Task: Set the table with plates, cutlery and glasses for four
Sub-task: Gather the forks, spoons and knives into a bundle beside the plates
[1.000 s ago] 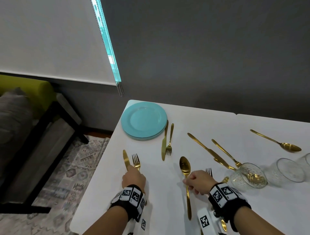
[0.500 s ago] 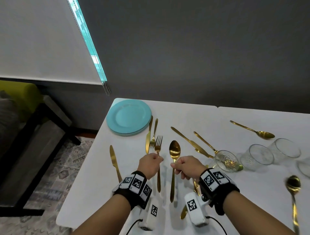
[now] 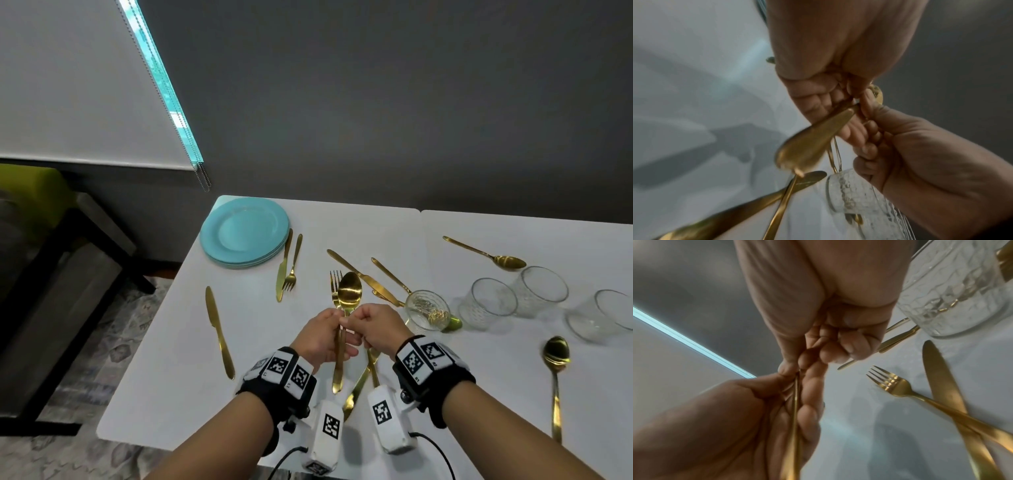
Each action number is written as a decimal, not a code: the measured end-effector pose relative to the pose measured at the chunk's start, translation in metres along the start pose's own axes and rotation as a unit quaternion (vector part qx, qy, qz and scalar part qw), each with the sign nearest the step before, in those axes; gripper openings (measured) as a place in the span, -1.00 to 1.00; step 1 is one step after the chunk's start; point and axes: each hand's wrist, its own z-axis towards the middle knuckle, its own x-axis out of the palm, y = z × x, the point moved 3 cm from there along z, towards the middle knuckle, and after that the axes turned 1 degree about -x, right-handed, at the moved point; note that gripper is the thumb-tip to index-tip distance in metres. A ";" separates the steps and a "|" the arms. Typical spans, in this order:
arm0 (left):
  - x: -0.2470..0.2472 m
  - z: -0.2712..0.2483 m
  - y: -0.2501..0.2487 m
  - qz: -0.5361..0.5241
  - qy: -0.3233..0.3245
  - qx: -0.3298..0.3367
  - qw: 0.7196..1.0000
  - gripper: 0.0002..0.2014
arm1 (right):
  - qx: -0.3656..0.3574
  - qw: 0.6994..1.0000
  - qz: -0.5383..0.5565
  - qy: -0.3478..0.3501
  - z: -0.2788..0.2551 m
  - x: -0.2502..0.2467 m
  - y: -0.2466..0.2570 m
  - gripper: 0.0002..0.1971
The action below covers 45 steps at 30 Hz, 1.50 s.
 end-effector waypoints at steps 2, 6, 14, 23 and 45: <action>0.002 -0.002 0.006 -0.006 -0.007 -0.003 1.000 -0.76 | -0.006 1.000 -0.011 0.001 -0.004 0.001 -0.004 -0.79; -0.001 -0.002 0.013 0.018 -0.054 -0.002 0.998 -0.74 | 0.020 0.997 -0.068 0.008 -0.008 0.003 -0.021 -0.80; -0.022 -0.001 0.021 0.036 -0.106 -0.037 0.993 -0.81 | 0.095 0.956 -0.278 -0.025 0.001 0.010 -0.061 -0.71; -0.038 -0.001 0.021 0.002 -0.116 -0.039 0.992 -0.82 | 0.124 0.932 -0.342 -0.002 0.022 0.017 -0.060 -0.75; -0.088 0.039 -0.043 -0.089 -0.090 -0.015 0.992 -0.71 | 0.040 0.995 0.005 0.087 0.089 0.059 0.064 -0.78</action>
